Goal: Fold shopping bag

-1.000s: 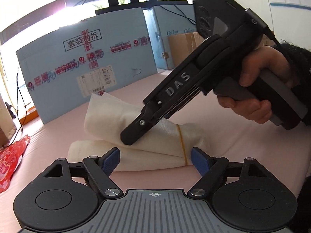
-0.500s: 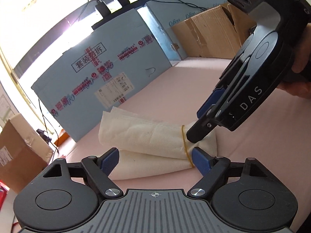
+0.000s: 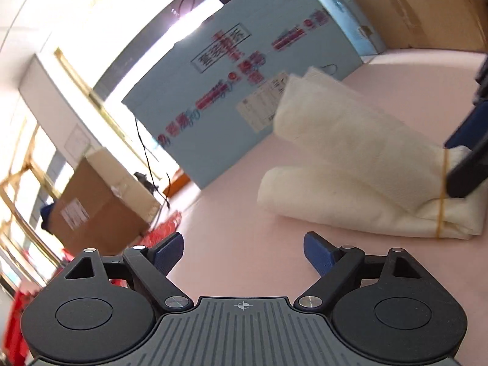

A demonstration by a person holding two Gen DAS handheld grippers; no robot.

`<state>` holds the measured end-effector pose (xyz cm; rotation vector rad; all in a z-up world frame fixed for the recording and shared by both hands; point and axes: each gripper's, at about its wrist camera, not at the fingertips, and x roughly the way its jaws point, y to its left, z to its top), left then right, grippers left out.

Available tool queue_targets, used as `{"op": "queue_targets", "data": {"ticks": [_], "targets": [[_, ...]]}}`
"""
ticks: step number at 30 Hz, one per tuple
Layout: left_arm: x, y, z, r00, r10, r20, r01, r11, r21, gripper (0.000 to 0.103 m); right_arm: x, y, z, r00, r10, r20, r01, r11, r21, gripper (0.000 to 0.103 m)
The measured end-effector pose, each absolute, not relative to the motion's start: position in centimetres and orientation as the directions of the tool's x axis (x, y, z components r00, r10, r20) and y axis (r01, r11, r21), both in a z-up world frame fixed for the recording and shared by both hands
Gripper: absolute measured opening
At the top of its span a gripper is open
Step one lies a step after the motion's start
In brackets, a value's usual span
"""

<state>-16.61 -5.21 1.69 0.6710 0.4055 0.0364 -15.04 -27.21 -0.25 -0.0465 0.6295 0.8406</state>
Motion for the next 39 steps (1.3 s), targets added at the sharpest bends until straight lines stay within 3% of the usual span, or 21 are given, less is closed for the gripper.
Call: {"op": "queue_targets", "data": {"ticks": [5,7,13,16,19,27,31,35,39], "targets": [[-20.3,-4.5,4.5,0.897,-0.184,-0.403,0.373,0.804,0.463,0.088,-14.7,-27.6,-0.4,0.483,0.694,-0.534,-0.701,0.672,0.238,0.036],[-20.8,-5.8,4.0,0.875,-0.231,-0.425,0.434,0.763,0.479,0.088,-14.7,-27.6,-0.4,0.483,0.694,-0.534,-0.701,0.672,0.239,0.036],[-20.1,-9.4,2.4,0.883,-0.133,-0.450,0.415,0.670,0.616,0.093,-14.9,-27.2,-0.3,0.495,0.682,-0.538,-0.704,0.678,0.212,0.036],[-20.0,-11.2,1.8,0.910,-0.053,-0.412,0.364,0.579,0.729,0.101,-15.2,-27.0,-0.3,0.506,0.673,-0.539,-0.707,0.682,0.188,0.036],[-18.7,-10.3,1.2,0.928,0.040,-0.371,0.279,0.586,0.760,0.101,-15.3,-27.2,-0.5,0.501,0.681,-0.534,-0.711,0.676,0.194,0.035],[-12.6,-4.2,3.2,0.871,-0.099,-0.481,0.343,0.824,0.452,0.101,-15.4,-27.0,-0.5,0.503,0.680,-0.534,-0.718,0.672,0.180,0.033],[-9.4,-0.8,3.3,0.783,-0.246,-0.571,0.449,0.860,0.244,0.101,-15.3,-27.1,-0.5,0.499,0.682,-0.534,-0.719,0.670,0.185,0.033],[-8.8,2.8,3.1,0.564,-0.548,-0.617,0.697,0.717,0.001,0.101,-15.0,-27.2,-0.5,0.490,0.689,-0.534,-0.717,0.667,0.202,0.034],[-9.7,5.7,5.0,0.673,-0.495,-0.549,0.614,0.788,0.042,0.100,-15.0,-27.1,-0.4,0.489,0.688,-0.536,-0.718,0.667,0.201,0.034]]}}
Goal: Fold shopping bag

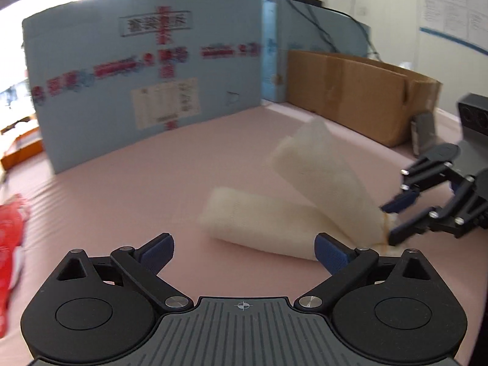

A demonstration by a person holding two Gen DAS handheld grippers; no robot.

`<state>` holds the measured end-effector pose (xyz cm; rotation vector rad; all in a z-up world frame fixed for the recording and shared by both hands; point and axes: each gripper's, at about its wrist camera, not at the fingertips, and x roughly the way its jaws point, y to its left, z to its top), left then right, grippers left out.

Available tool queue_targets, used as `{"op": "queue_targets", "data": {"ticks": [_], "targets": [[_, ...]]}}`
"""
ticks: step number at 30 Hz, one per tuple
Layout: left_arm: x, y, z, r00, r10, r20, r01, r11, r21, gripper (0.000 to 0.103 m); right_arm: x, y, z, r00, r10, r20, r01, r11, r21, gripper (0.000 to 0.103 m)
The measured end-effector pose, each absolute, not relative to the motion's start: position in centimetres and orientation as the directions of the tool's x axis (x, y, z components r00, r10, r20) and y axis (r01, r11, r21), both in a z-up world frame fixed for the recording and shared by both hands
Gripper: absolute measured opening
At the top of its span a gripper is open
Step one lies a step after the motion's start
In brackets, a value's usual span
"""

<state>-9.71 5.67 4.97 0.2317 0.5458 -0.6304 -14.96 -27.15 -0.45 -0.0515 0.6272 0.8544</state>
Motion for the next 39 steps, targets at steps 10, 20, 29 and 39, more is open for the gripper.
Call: {"op": "queue_targets", "data": {"ticks": [10,20,29,39], "targets": [[-14.2,-6.3,5.4,0.755,-0.469,-0.457,0.641,0.674,0.368,0.100,-15.3,-26.9,-0.4,0.503,0.677,-0.537,-0.720,0.672,0.172,0.034],[-18.7,-8.6,3.4,0.838,-0.309,-0.449,0.542,0.564,0.624,0.100,-15.3,-27.1,-0.3,0.503,0.682,-0.532,-0.719,0.671,0.180,0.035],[-18.4,-8.4,2.8,0.801,-0.283,-0.528,0.590,0.528,0.611,0.101,-15.2,-27.2,-0.4,0.506,0.680,-0.530,-0.713,0.676,0.187,0.039],[-14.4,-8.7,3.8,0.930,-0.164,-0.329,0.351,0.662,0.662,0.101,-16.3,-26.3,-0.3,0.518,0.674,-0.527,-0.743,0.659,0.113,0.030]]}}
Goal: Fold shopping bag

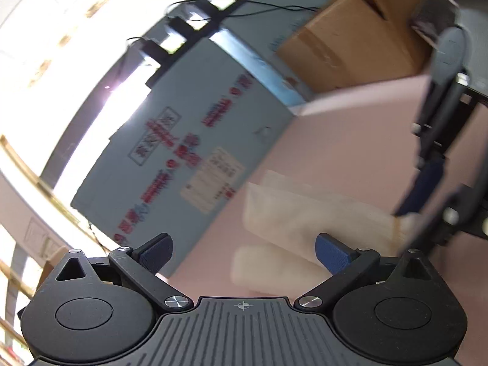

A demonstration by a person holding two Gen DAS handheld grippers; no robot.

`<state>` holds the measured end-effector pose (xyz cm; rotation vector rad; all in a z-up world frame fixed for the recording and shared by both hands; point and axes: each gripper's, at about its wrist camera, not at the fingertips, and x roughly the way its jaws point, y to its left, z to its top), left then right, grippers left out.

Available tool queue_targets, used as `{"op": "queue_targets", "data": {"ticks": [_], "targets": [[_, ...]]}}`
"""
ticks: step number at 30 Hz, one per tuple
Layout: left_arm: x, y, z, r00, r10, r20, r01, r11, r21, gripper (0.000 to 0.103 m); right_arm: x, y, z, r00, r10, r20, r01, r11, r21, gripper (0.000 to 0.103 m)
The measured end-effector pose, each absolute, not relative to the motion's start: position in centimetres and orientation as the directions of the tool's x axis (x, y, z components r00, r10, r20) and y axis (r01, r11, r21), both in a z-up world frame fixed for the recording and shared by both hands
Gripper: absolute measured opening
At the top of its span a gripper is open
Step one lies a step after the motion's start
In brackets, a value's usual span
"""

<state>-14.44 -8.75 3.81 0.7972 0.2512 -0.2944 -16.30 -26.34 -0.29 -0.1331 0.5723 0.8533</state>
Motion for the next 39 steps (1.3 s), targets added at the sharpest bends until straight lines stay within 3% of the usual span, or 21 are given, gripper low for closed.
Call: {"op": "queue_targets", "data": {"ticks": [4,7,13,18,20,24,28,30,34,39], "targets": [[-15.1,-8.1,5.8,0.895,-0.278,-0.349,0.443,0.654,0.614,0.101,-16.2,-26.5,-0.4,0.510,0.680,-0.527,-0.741,0.658,0.132,0.030],[-17.3,-7.7,5.9,0.820,-0.370,-0.437,0.572,0.537,0.619,0.101,-16.0,-26.7,-0.4,0.501,0.687,-0.526,-0.740,0.655,0.150,0.030],[-18.7,-8.6,2.8,0.786,-0.315,-0.533,0.618,0.383,0.686,0.101,-15.1,-27.4,-0.6,0.464,0.715,-0.522,-0.730,0.643,0.232,0.031],[-17.7,-9.1,2.2,0.776,-0.276,-0.568,0.627,0.436,0.645,0.102,-14.7,-28.3,-0.7,0.452,0.727,-0.516,-0.705,0.646,0.293,0.034],[-17.7,-9.1,2.1,0.779,-0.257,-0.572,0.621,0.449,0.643,0.102,-15.0,-28.6,-0.5,0.477,0.711,-0.517,-0.696,0.664,0.271,0.042],[-17.8,-9.4,2.4,0.780,-0.252,-0.573,0.619,0.446,0.647,0.102,-15.3,-28.6,-0.6,0.503,0.673,-0.542,-0.685,0.693,0.224,0.042],[-17.7,-11.3,2.2,0.802,-0.239,-0.548,0.596,0.391,0.701,0.102,-15.9,-27.8,-0.7,0.513,0.660,-0.549,-0.707,0.688,0.166,0.032],[-17.4,-12.0,2.1,0.807,-0.221,-0.548,0.589,0.357,0.725,0.103,-16.3,-27.5,-0.7,0.507,0.669,-0.544,-0.728,0.670,0.144,0.019],[-15.7,-12.7,2.2,0.827,-0.203,-0.525,0.562,0.353,0.748,0.103,-17.5,-26.9,-0.8,0.527,0.657,-0.539,-0.748,0.659,0.073,0.018],[-11.6,-11.7,4.7,0.779,-0.304,-0.548,0.614,0.546,0.570,0.103,-18.4,-26.3,-0.6,0.548,0.642,-0.536,-0.765,0.643,-0.011,0.017]]}}
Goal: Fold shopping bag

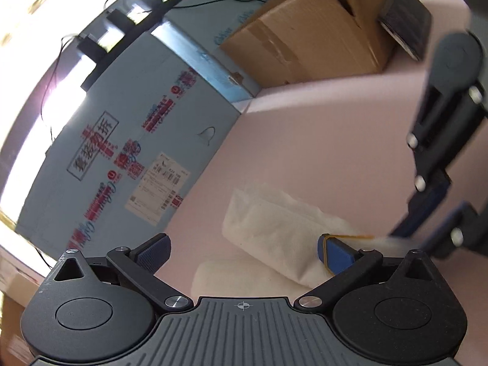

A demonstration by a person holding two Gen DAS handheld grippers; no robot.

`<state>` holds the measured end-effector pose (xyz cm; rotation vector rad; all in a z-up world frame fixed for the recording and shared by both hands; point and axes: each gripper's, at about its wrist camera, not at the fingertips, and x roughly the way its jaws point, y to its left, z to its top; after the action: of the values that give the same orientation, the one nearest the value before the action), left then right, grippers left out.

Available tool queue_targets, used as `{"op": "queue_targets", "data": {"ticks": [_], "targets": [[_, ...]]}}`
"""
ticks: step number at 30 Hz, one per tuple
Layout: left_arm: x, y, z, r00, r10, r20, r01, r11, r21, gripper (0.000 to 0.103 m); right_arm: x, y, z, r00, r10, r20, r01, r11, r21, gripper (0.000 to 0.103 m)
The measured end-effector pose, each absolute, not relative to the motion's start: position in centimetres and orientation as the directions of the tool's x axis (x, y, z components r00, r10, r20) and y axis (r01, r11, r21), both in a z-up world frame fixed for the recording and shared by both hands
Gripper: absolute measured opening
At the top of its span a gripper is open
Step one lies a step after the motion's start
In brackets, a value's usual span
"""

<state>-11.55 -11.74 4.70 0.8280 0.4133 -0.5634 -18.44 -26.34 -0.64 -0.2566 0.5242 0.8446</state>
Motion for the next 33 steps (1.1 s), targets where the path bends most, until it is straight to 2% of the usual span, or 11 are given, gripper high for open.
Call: {"op": "queue_targets", "data": {"ticks": [6,10,12,13,16,18,24,27,28,30,33], "targets": [[-6.5,-10.5,3.4,0.706,-0.316,-0.634,0.648,0.649,0.399,0.103,-20.0,-25.1,-0.6,0.589,0.607,-0.534,-0.787,0.581,-0.208,0.017],[-6.8,-6.8,1.8,0.693,-0.406,-0.595,0.619,0.759,0.203,0.103,-18.7,-26.6,0.1,0.538,0.642,-0.546,-0.799,0.595,-0.089,0.018],[-7.4,-6.3,1.3,0.712,-0.420,-0.563,0.603,0.777,0.183,0.103,-17.6,-27.8,0.9,0.510,0.671,-0.539,-0.789,0.614,0.018,0.027],[-7.5,-6.5,1.4,0.717,-0.415,-0.560,0.602,0.774,0.196,0.103,-16.4,-28.7,1.5,0.514,0.689,-0.511,-0.751,0.649,0.120,0.028],[-7.7,-6.8,1.7,0.735,-0.399,-0.549,0.590,0.775,0.227,0.103,-14.1,-28.9,1.7,0.536,0.659,-0.527,-0.675,0.710,0.201,0.028],[-8.2,-6.4,2.0,0.741,-0.414,-0.529,0.599,0.764,0.241,0.103,-13.8,-27.3,0.7,0.543,0.606,-0.581,-0.673,0.728,0.130,0.023],[-9.9,-3.7,2.4,0.809,-0.370,-0.457,0.558,0.728,0.398,0.103,-15.4,-26.6,0.3,0.610,0.537,-0.583,-0.681,0.732,-0.038,0.021],[-9.9,-2.8,1.6,0.839,-0.321,-0.440,0.522,0.705,0.481,0.103,-15.9,-26.1,0.0,0.614,0.541,-0.574,-0.707,0.701,-0.096,0.009],[-9.9,-2.7,1.5,0.842,-0.327,-0.428,0.521,0.695,0.494,0.103,-16.2,-25.9,0.0,0.621,0.540,-0.569,-0.714,0.689,-0.126,0.009],[-9.9,-2.9,1.4,0.870,-0.336,-0.360,0.490,0.666,0.563,0.103,-17.1,-25.4,-0.2,0.638,0.531,-0.557,-0.721,0.665,-0.192,0.007],[-10.0,-3.8,0.0,0.901,-0.381,-0.207,0.395,0.526,0.753,0.103,-18.1,-24.8,-0.5,0.662,0.521,-0.538,-0.726,0.624,-0.290,0.006]]}}
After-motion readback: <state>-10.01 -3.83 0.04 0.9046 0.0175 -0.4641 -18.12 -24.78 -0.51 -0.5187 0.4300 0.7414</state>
